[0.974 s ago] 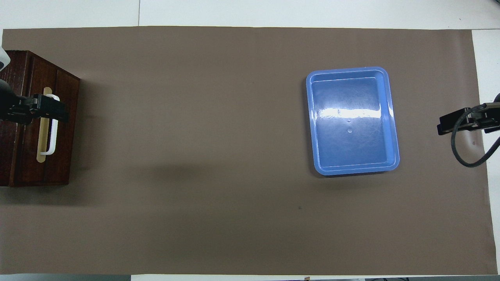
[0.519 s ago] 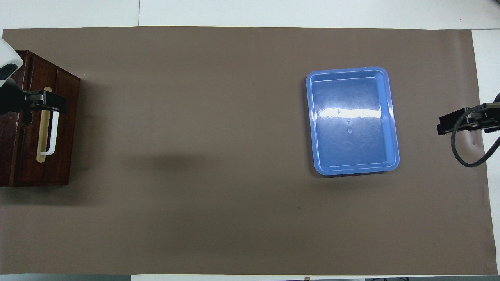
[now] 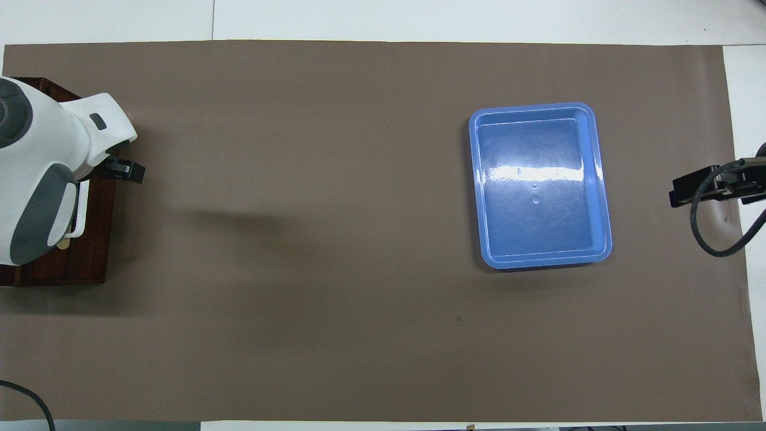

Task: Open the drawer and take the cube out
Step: 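Pull the drawer open toward the robot with the left gripper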

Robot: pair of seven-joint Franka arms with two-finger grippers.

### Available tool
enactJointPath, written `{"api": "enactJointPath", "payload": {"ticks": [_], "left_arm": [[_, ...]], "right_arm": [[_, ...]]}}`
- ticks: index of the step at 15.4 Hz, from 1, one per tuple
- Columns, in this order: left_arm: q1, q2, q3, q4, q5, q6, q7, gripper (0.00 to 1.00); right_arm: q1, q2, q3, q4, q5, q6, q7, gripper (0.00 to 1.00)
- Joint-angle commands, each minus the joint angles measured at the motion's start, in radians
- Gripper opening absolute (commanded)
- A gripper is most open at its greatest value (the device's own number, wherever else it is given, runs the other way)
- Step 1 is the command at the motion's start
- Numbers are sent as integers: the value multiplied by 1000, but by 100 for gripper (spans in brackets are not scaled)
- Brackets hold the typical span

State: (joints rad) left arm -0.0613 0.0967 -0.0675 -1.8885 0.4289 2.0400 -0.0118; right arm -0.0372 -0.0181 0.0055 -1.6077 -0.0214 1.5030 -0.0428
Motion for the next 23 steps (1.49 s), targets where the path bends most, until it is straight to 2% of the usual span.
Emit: {"api": "enactJointPath", "payload": {"ticks": [1, 4, 11, 14, 15, 18, 21, 23], "left_arm": [[37, 23, 9, -33, 73, 90, 0, 100], [83, 12, 9, -128, 73, 227, -2, 100], [78, 43, 9, -176, 82, 279, -115, 100], [5, 110, 9, -166, 201, 282, -354, 100], [2, 118, 5, -156, 206, 284, -391, 100], [-70, 132, 3, -104, 182, 249, -453, 100], [-168, 155, 5, -28, 68, 171, -554, 100], [-204, 159, 5, 17, 48, 114, -571, 100]], "right_arm": [[-15, -14, 13, -11, 15, 6, -5, 100], [-12, -14, 16, -9, 15, 11, -2, 100], [-6, -13, 16, -9, 15, 13, -2, 100], [5, -13, 16, -9, 17, 6, -2, 100], [5, -13, 16, -9, 17, 3, -3, 100], [5, -13, 16, -9, 15, 0, -5, 100], [3, -14, 14, -11, 17, -12, -5, 100], [3, -14, 14, -9, 17, -12, -5, 100]]}}
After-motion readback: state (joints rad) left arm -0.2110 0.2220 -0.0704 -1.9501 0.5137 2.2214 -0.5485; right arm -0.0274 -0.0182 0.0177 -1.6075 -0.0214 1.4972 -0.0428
